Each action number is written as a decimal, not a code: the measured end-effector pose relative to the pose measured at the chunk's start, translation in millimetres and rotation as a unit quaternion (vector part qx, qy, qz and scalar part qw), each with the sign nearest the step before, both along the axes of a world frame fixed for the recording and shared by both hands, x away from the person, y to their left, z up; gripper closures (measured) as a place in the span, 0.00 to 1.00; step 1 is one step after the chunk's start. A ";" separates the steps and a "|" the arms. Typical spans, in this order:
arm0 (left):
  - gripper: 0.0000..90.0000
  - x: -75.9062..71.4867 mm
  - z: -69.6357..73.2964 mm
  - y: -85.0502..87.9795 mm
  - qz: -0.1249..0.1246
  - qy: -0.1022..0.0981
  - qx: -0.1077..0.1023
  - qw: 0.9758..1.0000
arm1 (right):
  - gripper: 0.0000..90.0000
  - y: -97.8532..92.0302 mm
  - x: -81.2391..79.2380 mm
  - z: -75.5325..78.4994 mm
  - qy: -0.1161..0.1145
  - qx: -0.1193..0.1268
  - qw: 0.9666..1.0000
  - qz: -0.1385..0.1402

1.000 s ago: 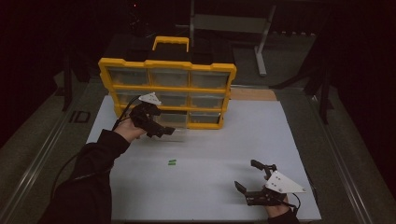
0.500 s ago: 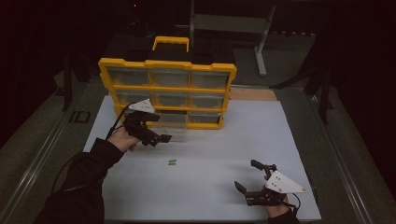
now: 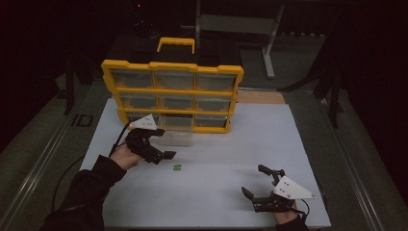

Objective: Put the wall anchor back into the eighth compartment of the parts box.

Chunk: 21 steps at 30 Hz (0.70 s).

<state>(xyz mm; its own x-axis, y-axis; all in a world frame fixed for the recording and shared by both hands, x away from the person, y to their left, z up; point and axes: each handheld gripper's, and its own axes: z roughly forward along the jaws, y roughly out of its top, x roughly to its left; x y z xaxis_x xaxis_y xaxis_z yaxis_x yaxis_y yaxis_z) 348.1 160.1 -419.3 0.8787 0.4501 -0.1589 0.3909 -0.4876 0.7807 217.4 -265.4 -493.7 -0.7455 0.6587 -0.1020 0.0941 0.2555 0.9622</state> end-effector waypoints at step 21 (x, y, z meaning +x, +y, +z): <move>0.04 -14.4 -51.6 -12.7 -0.015 0.019 0.027 0.999 | 0.10 -1.2 0.1 0.1 -0.001 0.003 1.000 0.001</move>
